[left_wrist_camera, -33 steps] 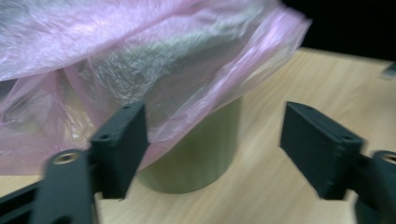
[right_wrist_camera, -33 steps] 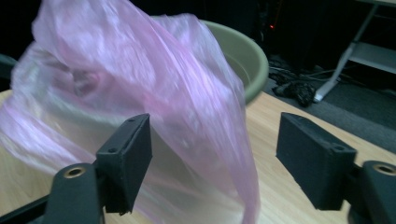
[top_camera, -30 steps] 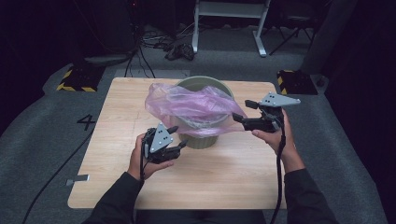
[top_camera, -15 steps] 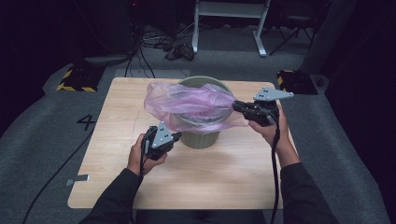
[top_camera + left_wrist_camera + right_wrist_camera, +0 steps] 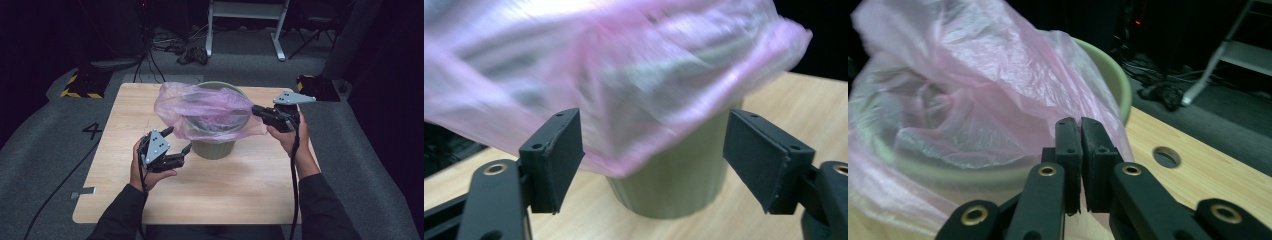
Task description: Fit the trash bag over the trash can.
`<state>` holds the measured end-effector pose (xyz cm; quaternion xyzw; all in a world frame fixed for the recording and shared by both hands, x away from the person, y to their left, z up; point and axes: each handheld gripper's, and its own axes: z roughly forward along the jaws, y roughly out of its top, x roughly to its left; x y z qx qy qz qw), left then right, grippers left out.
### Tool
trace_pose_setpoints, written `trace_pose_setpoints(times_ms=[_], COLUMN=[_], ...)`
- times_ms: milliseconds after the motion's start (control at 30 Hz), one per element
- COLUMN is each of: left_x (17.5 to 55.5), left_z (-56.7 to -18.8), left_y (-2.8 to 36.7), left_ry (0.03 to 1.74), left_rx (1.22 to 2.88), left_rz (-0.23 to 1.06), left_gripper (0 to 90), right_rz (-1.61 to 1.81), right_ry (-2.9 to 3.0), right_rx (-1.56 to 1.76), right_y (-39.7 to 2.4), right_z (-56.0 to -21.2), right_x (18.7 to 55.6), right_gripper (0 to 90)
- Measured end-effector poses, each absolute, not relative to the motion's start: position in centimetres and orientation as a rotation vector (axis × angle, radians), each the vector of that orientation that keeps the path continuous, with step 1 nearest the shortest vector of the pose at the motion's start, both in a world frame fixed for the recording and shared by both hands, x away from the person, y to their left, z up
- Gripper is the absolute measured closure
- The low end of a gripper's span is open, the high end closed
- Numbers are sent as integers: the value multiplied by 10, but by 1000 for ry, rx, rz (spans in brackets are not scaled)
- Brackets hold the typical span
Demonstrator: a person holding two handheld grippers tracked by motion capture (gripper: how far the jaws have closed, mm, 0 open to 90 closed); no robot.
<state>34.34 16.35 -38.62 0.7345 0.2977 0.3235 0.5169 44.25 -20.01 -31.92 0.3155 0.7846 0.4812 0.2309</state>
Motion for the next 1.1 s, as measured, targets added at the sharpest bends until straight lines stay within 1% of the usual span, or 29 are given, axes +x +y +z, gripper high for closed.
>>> trace_pose_setpoints(times_ms=[100, 167, 300, 367, 400, 433, 500, 533, 567, 600, 633, 667, 733, 800, 933, 1000, 1067, 1100], left_x=[347, 353, 367, 372, 374, 377, 380, 381, 383, 384, 385, 387, 390, 392, 394, 395, 394, 393], left_z=[-385, -385, -386, -387, -387, -387, -387, -386, -386, -386, -386, -386, -387, -388, -393, -395, -397, -396], left_y=[163, 156, 143, 141, 140, 140, 140, 139, 139, 138, 138, 138, 140, 143, 148, 150, 152, 154], left_ry=[701, 679, 699, 721, 732, 752, 767, 779, 779, 773, 776, 776, 777, 778, 763, 756, 755, 760], left_rx=[1783, 1827, 1899, 1906, 1905, 1906, 1907, 1913, 1930, 1933, 1940, 1958, 1953, 1962, 1991, 2018, 2005, 1999], left_rz=[760, 725, 742, 751, 756, 781, 822, 853, 867, 881, 913, 935, 915, 891, 830, 815, 804, 815], left_gripper=[185, 172, 163, 168, 192, 250, 389, 482, 527, 644, 724, 780, 892, 900, 900, 900, 900, 900], right_rz=[1314, 1331, 1340, 1324, 1326, 1325, 1320, 1328, 1327, 1324, 1327, 1327, 1327, 1327, 1327, 1343, 1355, 1369], right_ry=[2166, 2174, 2190, 2196, 2201, 2203, 2206, 2208, 2207, 2206, 2205, 2203, 2198, 2182, 2143, 2118, 2116, 2120], right_rx=[875, 883, 881, 881, 875, 871, 872, 865, 868, 868, 863, 867, 875, 879, 908, 937, 955, 961], right_y=[-200, -200, -197, -195, -195, -194, -194, -194, -194, -194, -194, -195, -196, -197, -201, -203, -204, -204], right_z=[-319, -319, -317, -315, -315, -314, -313, -312, -311, -311, -310, -310, -310, -309, -310, -311, -312, -313], right_x=[444, 444, 444, 444, 444, 444, 444, 444, 444, 444, 444, 444, 444, 445, 447, 450, 453, 453], right_gripper=[870, 870, 871, 871, 870, 870, 866, 862, 857, 855, 853, 853, 853, 859, 900, 900, 900, 886])
